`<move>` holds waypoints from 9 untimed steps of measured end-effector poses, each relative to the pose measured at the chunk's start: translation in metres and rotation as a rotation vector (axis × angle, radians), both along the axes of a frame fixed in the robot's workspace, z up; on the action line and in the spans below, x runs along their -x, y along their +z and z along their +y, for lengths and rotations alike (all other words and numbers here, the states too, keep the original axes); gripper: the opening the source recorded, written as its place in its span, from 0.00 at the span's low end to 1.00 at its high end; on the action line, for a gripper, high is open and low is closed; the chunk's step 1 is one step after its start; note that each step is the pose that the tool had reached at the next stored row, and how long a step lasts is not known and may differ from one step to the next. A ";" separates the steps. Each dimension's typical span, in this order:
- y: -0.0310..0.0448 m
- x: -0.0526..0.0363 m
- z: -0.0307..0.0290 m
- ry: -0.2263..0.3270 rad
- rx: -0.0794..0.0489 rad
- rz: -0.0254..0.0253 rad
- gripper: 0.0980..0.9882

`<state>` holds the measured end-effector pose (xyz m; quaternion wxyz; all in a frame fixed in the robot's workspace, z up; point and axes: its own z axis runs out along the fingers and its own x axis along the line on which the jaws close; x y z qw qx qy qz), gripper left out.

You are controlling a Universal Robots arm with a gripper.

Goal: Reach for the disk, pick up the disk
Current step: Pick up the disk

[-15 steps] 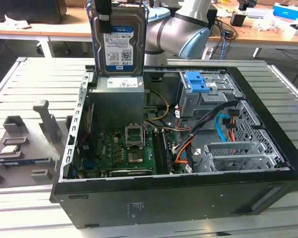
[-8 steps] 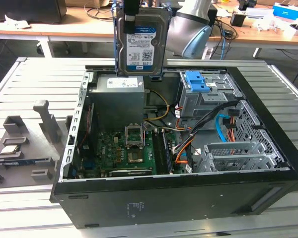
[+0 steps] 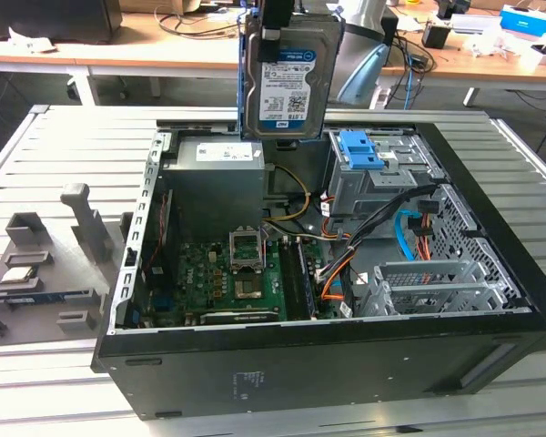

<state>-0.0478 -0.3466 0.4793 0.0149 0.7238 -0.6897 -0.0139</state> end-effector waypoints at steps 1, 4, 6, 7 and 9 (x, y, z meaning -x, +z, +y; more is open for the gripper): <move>0.0000 -0.0058 0.0000 0.000 0.000 0.0000 0.30; 0.0000 -0.0124 0.0000 0.000 0.000 0.0000 0.30; 0.0000 -0.0142 0.0000 0.000 0.000 0.0000 0.30; 0.0000 -0.0145 0.0000 0.000 0.000 0.0000 0.30; -0.0001 -0.0147 -0.0014 0.000 0.000 -0.0001 0.30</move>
